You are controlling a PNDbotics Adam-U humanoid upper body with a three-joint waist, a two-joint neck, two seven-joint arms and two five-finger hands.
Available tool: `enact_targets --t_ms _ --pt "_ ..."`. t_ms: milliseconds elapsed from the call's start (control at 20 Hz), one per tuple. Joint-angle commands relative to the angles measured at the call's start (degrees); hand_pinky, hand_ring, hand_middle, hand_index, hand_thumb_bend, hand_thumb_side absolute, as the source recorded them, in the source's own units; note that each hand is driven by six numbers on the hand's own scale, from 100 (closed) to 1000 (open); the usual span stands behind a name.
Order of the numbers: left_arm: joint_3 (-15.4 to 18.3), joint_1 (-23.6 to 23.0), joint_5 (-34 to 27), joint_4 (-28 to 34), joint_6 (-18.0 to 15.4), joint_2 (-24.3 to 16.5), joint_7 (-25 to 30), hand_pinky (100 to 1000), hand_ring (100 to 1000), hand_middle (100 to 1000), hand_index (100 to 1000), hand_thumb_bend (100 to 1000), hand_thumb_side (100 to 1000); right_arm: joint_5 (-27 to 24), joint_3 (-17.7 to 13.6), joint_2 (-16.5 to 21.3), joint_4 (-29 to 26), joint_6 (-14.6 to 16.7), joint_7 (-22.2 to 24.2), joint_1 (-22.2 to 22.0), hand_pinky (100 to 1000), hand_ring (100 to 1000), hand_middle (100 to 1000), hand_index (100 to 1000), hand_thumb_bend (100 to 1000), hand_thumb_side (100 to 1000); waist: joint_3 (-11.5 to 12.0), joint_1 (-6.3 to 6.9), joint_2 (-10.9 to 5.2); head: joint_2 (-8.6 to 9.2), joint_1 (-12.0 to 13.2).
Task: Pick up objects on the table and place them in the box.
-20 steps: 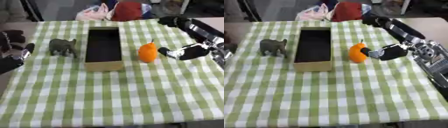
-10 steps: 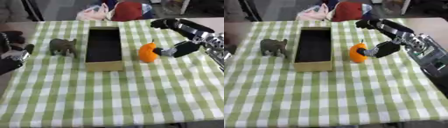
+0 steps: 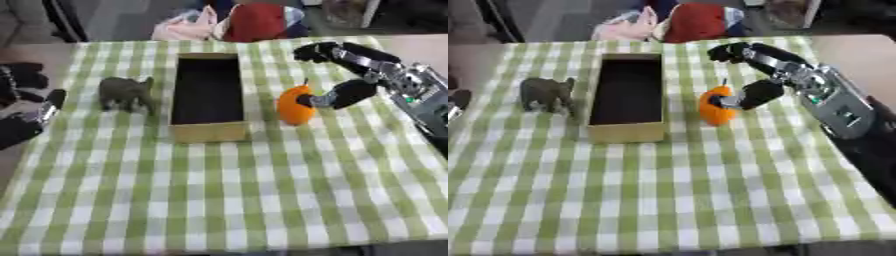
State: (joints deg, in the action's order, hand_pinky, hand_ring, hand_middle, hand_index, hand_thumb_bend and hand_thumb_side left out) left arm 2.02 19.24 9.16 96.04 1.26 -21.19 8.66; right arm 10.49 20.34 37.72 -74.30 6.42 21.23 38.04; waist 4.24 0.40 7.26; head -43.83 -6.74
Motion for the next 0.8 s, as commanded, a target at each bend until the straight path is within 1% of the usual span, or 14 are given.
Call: enact_targets --t_ms 50,250,550,800 --pt "0.22 1.03 -0.02 0.97 -0.08 -1.23 0.08 644 719 629 780 381 288 2.09 -0.89 -0.39 3.25 1.16 0.02 1.92 961 940 875 948 439 311 0.04 0.09 -0.66 -0.29 -0.2" --pt "0.23 1.03 0.0 0.96 -0.06 -1.2 0.11 644 719 630 780 379 288 4.63 -0.83 -1.26 5.33 2.54 0.44 2.47 964 941 879 947 460 317 0.03 0.03 -0.62 -0.29 -0.23" --pt "0.26 1.07 0.0 1.0 -0.04 -1.19 0.11 645 720 630 780 376 289 9.4 -0.85 -1.69 6.4 3.72 1.39 2.47 969 945 885 946 493 332 -0.08 -0.05 -0.55 -0.29 -0.13" --pt "0.26 1.1 -0.03 1.02 -0.03 -1.16 0.13 645 720 631 781 372 290 12.67 -1.02 -1.73 7.46 3.97 3.86 2.34 971 942 888 940 506 372 -0.06 -0.12 -0.52 -0.29 -0.11"
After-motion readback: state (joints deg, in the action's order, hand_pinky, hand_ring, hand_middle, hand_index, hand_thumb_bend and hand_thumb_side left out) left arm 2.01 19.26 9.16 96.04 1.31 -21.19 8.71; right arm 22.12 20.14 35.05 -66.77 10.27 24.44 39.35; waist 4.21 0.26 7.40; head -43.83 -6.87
